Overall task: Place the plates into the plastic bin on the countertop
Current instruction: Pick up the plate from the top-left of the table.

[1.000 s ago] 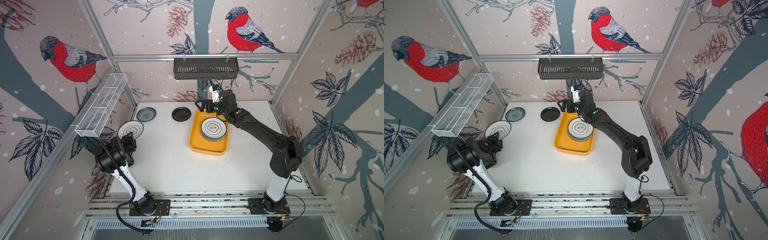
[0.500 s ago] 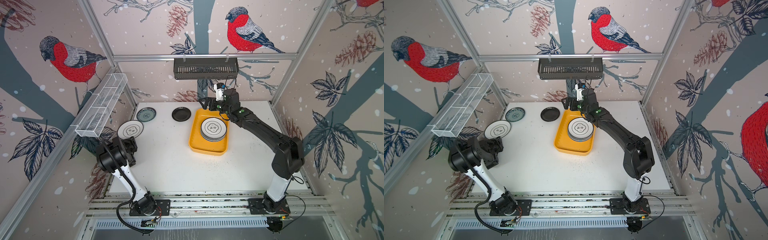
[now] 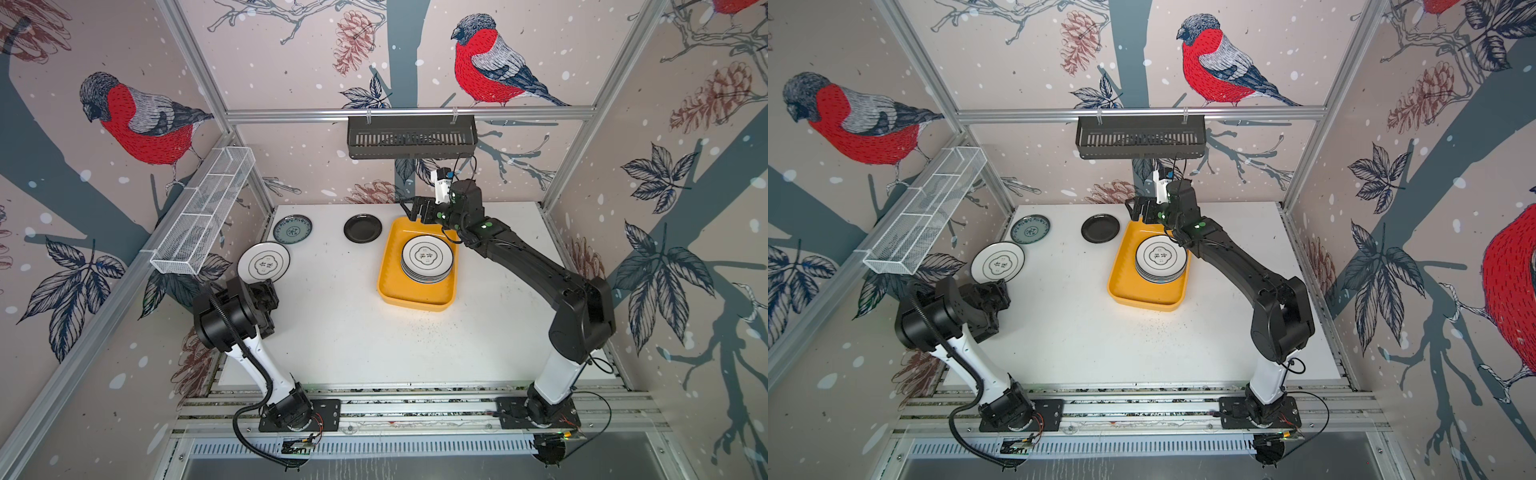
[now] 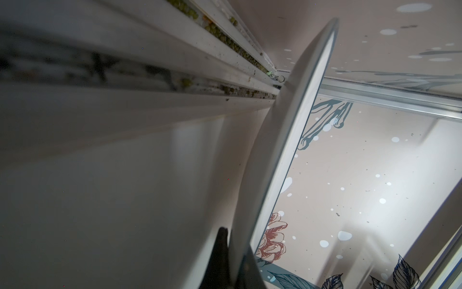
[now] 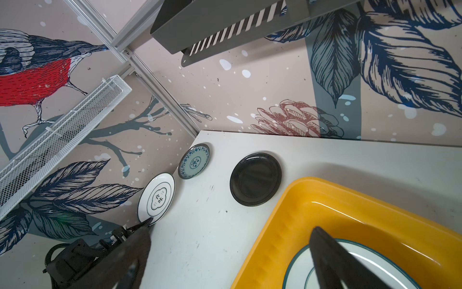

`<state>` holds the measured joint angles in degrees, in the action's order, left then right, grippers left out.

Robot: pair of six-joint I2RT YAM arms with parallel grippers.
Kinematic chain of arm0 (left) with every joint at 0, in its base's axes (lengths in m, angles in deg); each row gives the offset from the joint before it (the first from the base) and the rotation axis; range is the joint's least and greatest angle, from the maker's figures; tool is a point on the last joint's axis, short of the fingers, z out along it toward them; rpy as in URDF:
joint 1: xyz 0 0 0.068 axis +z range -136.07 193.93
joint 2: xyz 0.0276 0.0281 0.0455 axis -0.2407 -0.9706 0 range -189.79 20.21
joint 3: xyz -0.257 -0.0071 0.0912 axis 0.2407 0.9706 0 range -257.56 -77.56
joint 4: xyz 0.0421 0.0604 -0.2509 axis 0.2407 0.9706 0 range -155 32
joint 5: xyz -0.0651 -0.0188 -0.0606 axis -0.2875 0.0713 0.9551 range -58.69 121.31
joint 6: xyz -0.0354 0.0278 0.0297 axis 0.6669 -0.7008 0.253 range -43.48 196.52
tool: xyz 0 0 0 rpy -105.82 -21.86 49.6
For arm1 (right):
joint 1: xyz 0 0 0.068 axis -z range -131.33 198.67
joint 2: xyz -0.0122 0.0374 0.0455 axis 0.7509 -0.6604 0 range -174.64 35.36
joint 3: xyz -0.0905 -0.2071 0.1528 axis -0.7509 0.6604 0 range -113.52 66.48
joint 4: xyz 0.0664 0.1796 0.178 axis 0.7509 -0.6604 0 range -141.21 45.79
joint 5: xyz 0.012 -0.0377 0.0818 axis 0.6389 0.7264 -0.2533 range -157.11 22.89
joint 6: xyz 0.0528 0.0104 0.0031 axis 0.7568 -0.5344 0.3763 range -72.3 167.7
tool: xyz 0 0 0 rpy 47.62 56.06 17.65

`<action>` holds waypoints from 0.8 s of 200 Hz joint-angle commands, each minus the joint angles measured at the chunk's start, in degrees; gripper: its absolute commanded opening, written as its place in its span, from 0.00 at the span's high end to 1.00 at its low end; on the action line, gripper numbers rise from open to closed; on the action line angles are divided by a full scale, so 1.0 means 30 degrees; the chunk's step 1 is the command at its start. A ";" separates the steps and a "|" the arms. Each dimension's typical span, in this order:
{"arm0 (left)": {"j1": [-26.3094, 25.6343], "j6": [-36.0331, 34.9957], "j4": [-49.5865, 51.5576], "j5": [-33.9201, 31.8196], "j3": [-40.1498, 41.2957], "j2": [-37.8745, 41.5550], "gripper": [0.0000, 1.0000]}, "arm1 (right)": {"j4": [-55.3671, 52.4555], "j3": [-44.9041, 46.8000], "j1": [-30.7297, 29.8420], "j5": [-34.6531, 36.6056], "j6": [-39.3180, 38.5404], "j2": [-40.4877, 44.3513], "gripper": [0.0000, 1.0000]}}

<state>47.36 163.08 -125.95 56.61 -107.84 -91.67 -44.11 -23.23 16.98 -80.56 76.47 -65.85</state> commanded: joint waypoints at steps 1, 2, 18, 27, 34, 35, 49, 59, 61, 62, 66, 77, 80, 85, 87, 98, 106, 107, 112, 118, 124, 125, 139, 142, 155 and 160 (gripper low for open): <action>-0.0204 -0.0123 0.1554 0.0638 0.0482 0.0702 1.00 | 0.0641 0.0501 -0.0043 0.0161 0.0315 0.0625 0.00; -0.0210 -0.0134 0.1575 0.0658 0.0498 0.0745 1.00 | 0.0641 0.0539 -0.0044 0.0169 0.0313 0.0657 0.00; -0.0433 -0.0466 0.2060 0.0950 0.0718 0.1580 1.00 | 0.0725 0.1172 -0.0106 0.0474 0.0285 0.1223 0.00; -0.0630 -0.0780 0.2576 0.1086 0.0763 0.2171 1.00 | 0.0758 0.1547 -0.0111 0.0626 0.0304 0.1579 0.00; -0.0805 -0.1090 0.3155 0.1238 0.0741 0.2691 1.00 | 0.0731 0.1854 -0.0104 0.0795 0.0253 0.1864 0.00; -0.0818 -0.1130 0.3225 0.1251 0.0745 0.2780 1.00 | 0.0730 0.1890 -0.0104 0.0809 0.0253 0.1921 0.00; -0.1196 -0.2013 0.4501 0.1462 0.0694 0.3949 1.00 | 0.0649 0.2502 -0.0118 0.1216 0.0194 0.2577 0.00; -0.1516 -0.2662 0.5725 0.1547 0.0688 0.4845 1.00 | 0.0557 0.2922 -0.0115 0.1518 0.0172 0.3079 0.00; -0.1573 -0.2802 0.5872 0.1584 0.0667 0.4995 1.00 | 0.0532 0.2988 -0.0106 0.1589 0.0166 0.3169 0.00; -0.1598 -0.2894 0.6034 0.1585 0.0649 0.5030 1.00 | 0.0513 0.3042 -0.0105 0.1631 0.0165 0.3189 0.00; -0.1756 -0.3183 0.6481 0.1707 0.0600 0.5372 1.00 | 0.0459 0.3224 -0.0111 0.1744 0.0164 0.3418 0.00; -0.2190 -0.3909 0.7823 0.1822 0.0516 0.6230 1.00 | 0.0379 0.3693 -0.0110 0.1996 0.0187 0.3942 0.00; -0.2334 -0.4101 0.8123 0.1861 0.0474 0.6426 1.00 | 0.0378 0.3838 -0.0108 0.2042 0.0167 0.4113 0.00; -0.2535 -0.4366 0.8581 0.1945 0.0402 0.6788 1.00 | 0.0355 0.4066 -0.0113 0.2228 0.0179 0.4360 0.00; -0.2670 -0.4481 0.8740 0.1976 0.0369 0.6909 1.00 | 0.0335 0.4131 -0.0106 0.2309 0.0183 0.4456 0.00; -0.3180 -0.5099 0.9728 0.2325 0.0060 0.7477 1.00 | 0.0112 0.4527 -0.0098 0.2737 0.0248 0.4896 0.00; -0.3614 -0.5555 1.0413 0.2670 -0.0257 0.7742 1.00 | -0.0066 0.4781 -0.0044 0.3088 0.0344 0.5199 0.00; -0.3658 -0.5618 1.0516 0.2714 -0.0325 0.7766 1.00 | -0.0108 0.4804 -0.0044 0.3142 0.0357 0.5244 0.00; -0.3886 -0.5923 1.1002 0.3000 -0.0628 0.7881 1.00 | -0.0239 0.4937 -0.0017 0.3358 0.0445 0.5401 0.00; -0.4240 -0.6365 1.1644 0.3323 -0.1035 0.7982 1.00 | -0.0366 0.5104 0.0010 0.3628 0.0526 0.5604 0.00; -0.4552 -0.6801 1.2253 0.3579 -0.1359 0.8116 1.00 | -0.0426 0.5312 0.0085 0.3798 0.0614 0.5829 0.00; -0.4611 -0.6856 1.2344 0.3608 -0.1404 0.8143 1.00 | -0.0435 0.5347 0.0093 0.3833 0.0653 0.5866 0.00; -0.5397 -0.7898 1.3747 0.3871 -0.2302 0.8493 1.00 | -0.0531 0.5828 0.0231 0.4392 0.1049 0.6406 0.00; -0.5555 -0.8100 1.4064 0.3901 -0.2507 0.8581 1.00 | -0.0531 0.5925 0.0261 0.4484 0.1150 0.6523 0.00; -0.6286 -0.8878 1.4900 0.4058 -0.3268 0.8864 1.00 | -0.0502 0.6422 0.0485 0.4892 0.1654 0.7068 0.00; -0.6522 -0.9056 1.5142 0.4214 -0.3534 0.8888 1.00 | -0.0474 0.6629 0.0592 0.5011 0.1827 0.7283 0.00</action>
<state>30.44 142.71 -86.65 65.81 -115.12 -66.38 -45.62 -5.24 17.88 -69.55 78.96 -46.53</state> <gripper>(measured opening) 0.081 0.996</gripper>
